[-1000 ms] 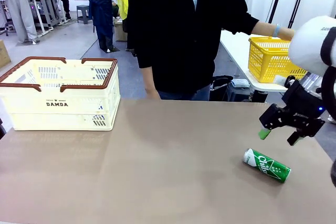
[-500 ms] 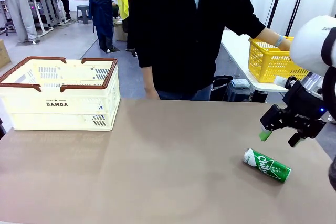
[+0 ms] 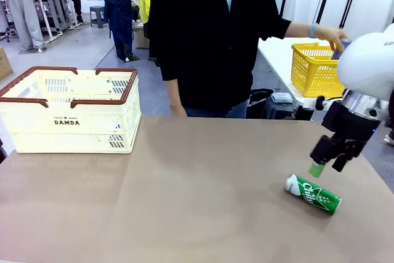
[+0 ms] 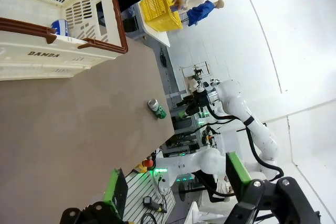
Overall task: Place the drinks into the Shopping basket.
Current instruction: Pick up one drink and place it into the Shopping basket.
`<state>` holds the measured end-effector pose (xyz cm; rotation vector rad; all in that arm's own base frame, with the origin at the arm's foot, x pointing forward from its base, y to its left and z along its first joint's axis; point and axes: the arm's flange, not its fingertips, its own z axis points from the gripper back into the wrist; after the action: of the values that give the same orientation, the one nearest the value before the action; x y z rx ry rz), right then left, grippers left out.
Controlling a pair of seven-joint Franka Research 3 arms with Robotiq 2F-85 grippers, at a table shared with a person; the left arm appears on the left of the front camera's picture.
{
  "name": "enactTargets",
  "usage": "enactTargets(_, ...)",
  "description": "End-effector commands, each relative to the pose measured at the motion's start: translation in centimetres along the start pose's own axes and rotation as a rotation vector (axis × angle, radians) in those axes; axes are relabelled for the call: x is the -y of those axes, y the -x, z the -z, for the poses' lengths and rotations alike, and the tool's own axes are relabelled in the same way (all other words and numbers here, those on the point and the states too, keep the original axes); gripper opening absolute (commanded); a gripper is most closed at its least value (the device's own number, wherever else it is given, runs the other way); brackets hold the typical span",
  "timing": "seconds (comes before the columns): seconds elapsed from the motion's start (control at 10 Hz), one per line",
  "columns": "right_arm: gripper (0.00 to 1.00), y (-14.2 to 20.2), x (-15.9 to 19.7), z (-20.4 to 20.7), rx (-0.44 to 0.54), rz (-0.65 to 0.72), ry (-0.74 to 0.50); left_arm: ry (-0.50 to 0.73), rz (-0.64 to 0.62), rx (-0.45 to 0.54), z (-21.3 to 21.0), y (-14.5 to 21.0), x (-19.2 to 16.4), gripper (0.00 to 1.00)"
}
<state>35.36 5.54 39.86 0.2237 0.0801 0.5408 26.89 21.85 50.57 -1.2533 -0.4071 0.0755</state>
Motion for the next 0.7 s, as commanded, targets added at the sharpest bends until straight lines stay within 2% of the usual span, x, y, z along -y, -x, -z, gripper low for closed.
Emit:
enactTargets(0.0, 1.00, 1.1, 0.2, -0.7, 0.001, -0.523, 0.044, -0.001, -0.006, -0.002, 0.0, 0.3, 0.1, 1.00)
enactTargets(0.1, 1.00, 1.3, -0.3, 0.1, 0.015, -0.603, 0.084, -0.001, -0.006, -0.002, 0.0, 0.3, 0.1, 1.00)
enactTargets(0.2, 1.00, 1.4, -0.3, 0.9, 0.033, -0.600, 0.161, -0.001, -0.006, -0.002, 0.0, 0.3, 0.1, 1.00)
enactTargets(0.3, 1.00, 1.6, -0.3, 1.4, 0.060, -0.608, 0.181, -0.001, -0.006, -0.002, 0.0, 0.3, 0.1, 1.00)
enactTargets(0.4, 1.00, 1.8, -0.5, 1.2, 0.070, -0.546, 0.181, -0.001, -0.006, -0.002, 0.0, 0.3, 0.1, 1.00)
enactTargets(0.5, 1.00, -1.2, -0.7, -1.2, -0.015, -0.563, 0.158, -0.001, -0.006, -0.002, 0.0, 0.3, 0.1, 1.00)
enactTargets(0.6, 1.00, -1.2, -0.7, -1.2, -0.015, -0.563, 0.158, -0.001, -0.006, -0.002, 0.0, 0.3, 0.1, 1.00)
